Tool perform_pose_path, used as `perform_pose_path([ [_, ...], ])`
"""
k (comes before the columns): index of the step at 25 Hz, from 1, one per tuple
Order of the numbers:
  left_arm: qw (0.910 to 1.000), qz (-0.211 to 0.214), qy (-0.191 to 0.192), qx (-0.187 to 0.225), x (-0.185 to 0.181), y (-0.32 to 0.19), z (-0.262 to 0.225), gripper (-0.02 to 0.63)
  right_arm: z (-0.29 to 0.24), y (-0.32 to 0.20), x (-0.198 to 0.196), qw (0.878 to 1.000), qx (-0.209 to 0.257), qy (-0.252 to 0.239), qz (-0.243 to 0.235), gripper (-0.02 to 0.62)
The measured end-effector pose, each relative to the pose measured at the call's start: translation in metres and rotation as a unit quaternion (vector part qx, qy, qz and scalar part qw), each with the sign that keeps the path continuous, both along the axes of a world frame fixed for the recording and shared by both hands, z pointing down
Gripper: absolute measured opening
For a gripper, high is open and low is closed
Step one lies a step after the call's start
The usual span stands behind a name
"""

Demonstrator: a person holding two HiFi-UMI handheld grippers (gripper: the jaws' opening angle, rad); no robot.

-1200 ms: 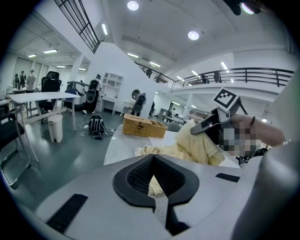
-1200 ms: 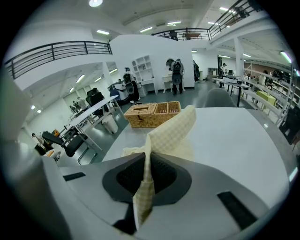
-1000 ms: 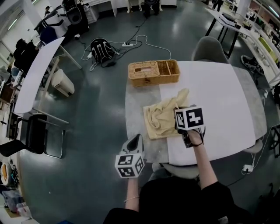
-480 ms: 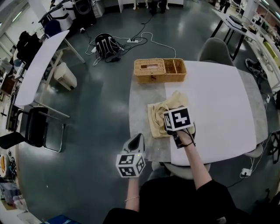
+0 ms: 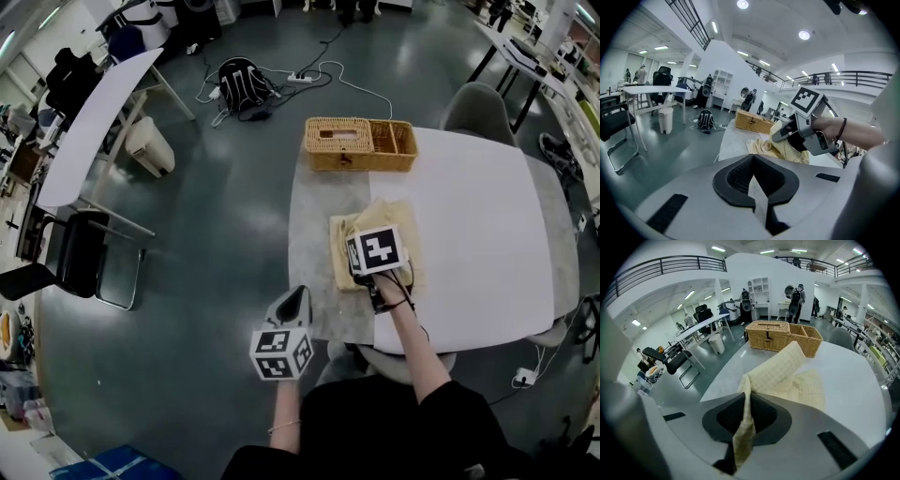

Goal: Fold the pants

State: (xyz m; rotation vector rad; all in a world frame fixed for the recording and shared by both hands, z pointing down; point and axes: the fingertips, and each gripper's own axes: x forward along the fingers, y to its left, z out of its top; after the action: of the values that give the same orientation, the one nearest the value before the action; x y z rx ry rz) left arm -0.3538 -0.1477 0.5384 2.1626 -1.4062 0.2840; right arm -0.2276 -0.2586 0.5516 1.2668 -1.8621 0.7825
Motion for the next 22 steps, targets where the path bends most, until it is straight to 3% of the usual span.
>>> perform_pose_path([
  [17,0.9998,-0.019,0.005,-0.006,-0.009,0.005,0.005,0.008,0.024,-0.003,-0.015,0.999,-0.007,0.046,-0.024,0.037],
  [20,0.9998,-0.021,0.005,-0.005,-0.009,0.006,0.005,0.008,0.024,0.001,-0.038,0.999,-0.009,-0.011,-0.037,0.059],
  [22,0.9997,-0.022,0.006,-0.005,-0.009,0.008,0.005,0.008,0.023,0.000,-0.034,0.999,-0.005,0.006,-0.034,0.068],
])
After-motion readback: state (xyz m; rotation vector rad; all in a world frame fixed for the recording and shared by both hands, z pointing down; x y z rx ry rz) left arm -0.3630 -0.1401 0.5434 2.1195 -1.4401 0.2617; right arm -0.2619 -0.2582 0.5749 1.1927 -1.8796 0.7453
